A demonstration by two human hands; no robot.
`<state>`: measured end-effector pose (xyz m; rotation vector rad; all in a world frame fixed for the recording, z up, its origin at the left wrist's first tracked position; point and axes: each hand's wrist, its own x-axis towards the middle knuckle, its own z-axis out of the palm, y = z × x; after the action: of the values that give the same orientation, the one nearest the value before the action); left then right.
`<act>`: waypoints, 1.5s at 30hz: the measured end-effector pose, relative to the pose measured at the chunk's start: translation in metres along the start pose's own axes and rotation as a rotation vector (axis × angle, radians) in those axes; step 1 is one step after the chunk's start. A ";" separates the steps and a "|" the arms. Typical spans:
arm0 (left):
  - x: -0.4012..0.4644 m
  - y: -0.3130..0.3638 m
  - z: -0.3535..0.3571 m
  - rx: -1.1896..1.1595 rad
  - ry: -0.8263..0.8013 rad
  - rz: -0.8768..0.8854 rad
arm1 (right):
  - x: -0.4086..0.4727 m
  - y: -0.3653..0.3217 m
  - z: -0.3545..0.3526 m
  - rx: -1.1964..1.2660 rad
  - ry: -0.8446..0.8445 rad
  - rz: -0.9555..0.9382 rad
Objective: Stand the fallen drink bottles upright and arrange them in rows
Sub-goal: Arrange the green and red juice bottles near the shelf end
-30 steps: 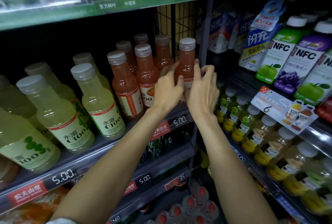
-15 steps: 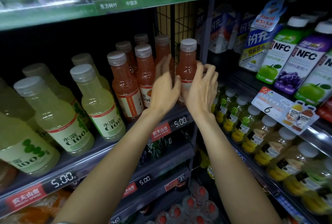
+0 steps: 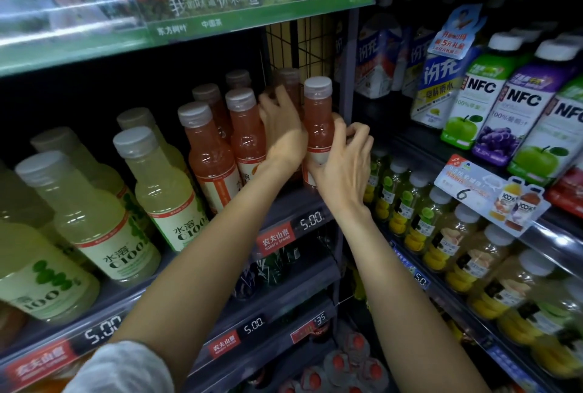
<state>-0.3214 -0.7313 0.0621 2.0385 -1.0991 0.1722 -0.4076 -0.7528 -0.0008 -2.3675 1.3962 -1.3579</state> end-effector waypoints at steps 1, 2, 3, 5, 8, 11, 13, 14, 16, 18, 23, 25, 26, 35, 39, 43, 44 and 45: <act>0.004 0.003 -0.001 0.042 -0.002 -0.007 | 0.000 0.000 0.000 -0.001 -0.003 -0.001; 0.008 0.005 -0.002 0.099 0.000 0.001 | 0.001 0.001 0.000 0.001 0.001 -0.001; 0.011 0.007 -0.005 0.159 0.004 0.023 | 0.001 0.001 0.000 0.002 0.005 -0.002; 0.019 0.006 -0.011 0.333 -0.008 0.102 | 0.001 0.002 0.001 0.004 0.007 -0.006; 0.027 0.008 -0.021 0.671 -0.068 0.259 | 0.000 0.001 0.002 0.006 0.012 -0.005; 0.036 0.011 -0.033 0.890 -0.118 0.363 | 0.000 0.001 0.003 0.001 0.011 -0.004; 0.041 0.009 -0.043 0.931 -0.141 0.379 | 0.000 0.001 0.003 0.008 0.009 -0.003; 0.042 0.007 -0.047 0.918 -0.142 0.384 | 0.000 0.001 0.003 0.013 0.010 -0.003; 0.041 0.001 -0.051 0.923 -0.094 0.409 | 0.000 0.000 0.002 0.017 0.006 -0.002; 0.041 -0.005 -0.047 0.966 0.001 0.421 | -0.001 -0.001 0.002 0.014 0.009 -0.001; 0.028 -0.015 -0.045 0.991 0.270 0.425 | -0.002 0.001 0.001 0.003 0.012 -0.004; 0.003 -0.019 -0.042 0.761 0.349 0.528 | -0.002 0.001 0.001 0.007 0.020 -0.001; -0.012 -0.025 -0.037 0.599 0.332 0.578 | -0.002 0.001 0.001 0.008 0.022 -0.004; -0.064 -0.029 -0.007 -0.041 -0.019 0.272 | -0.002 0.002 0.003 0.009 0.036 -0.017; -0.065 -0.030 -0.009 -0.095 0.047 0.279 | -0.011 0.001 -0.001 0.075 0.090 -0.068; -0.076 -0.053 -0.026 0.034 0.333 0.369 | -0.016 -0.009 -0.018 0.328 0.125 -0.265; -0.077 -0.058 -0.031 0.035 0.371 0.379 | -0.019 -0.016 -0.017 0.355 0.044 -0.296; -0.077 -0.061 -0.036 0.033 0.403 0.382 | -0.024 -0.024 -0.013 0.360 -0.062 -0.304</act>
<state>-0.3143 -0.6375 0.0150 1.7004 -1.2124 0.7630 -0.4055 -0.7164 0.0025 -2.4095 0.7176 -1.4400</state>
